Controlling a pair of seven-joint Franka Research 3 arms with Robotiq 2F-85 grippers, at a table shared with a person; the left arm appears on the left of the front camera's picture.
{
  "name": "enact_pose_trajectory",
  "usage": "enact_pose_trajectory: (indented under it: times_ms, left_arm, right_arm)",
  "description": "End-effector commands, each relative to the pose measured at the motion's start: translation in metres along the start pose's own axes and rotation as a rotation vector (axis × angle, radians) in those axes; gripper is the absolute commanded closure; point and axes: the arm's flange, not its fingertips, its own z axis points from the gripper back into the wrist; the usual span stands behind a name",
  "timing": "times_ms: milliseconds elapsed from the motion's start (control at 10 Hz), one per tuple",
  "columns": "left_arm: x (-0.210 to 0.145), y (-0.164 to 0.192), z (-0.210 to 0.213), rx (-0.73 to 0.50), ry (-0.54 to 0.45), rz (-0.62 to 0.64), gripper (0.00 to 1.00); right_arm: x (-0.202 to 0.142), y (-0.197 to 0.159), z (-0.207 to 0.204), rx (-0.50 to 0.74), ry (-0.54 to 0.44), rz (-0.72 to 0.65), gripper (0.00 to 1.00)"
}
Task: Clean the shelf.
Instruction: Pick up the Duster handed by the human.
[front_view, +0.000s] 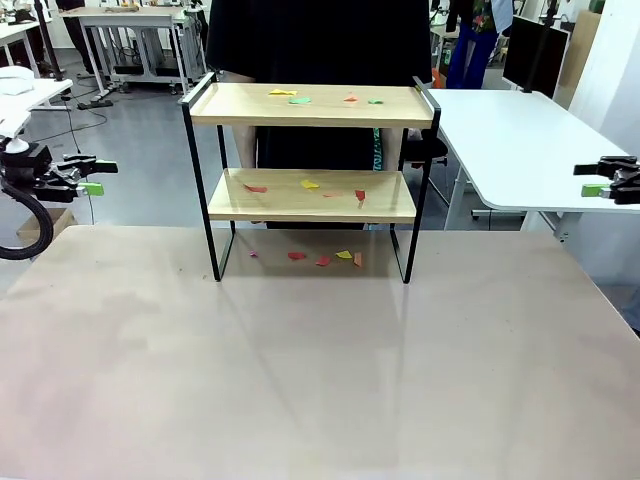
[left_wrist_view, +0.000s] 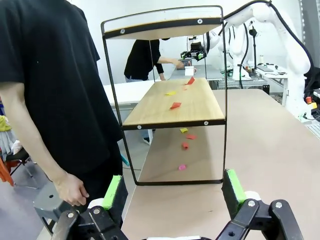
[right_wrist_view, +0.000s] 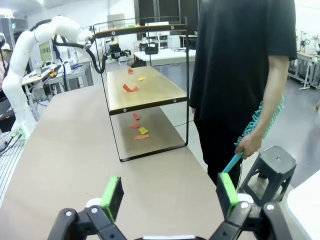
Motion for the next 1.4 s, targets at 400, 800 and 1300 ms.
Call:
enact_pose_trajectory:
  times_ms: [400,800,1300]
  left_arm:
    - [0.026,-0.014,0.004,0.024,-0.07,-0.039,0.0]
    - [0.028,-0.014,0.005,0.037,-0.07,-0.002,0.0]
    - [0.025,-0.007,0.008,0.014,-0.047,-0.032,0.0]
  right_arm:
    - [0.017,-0.004,0.006,-0.018,-0.075,0.004,0.0]
    - [0.01,-0.001,0.006,-0.017,-0.051,0.017,0.0]
    - [0.01,-0.001,0.006,-0.017,-0.051,0.017,0.0]
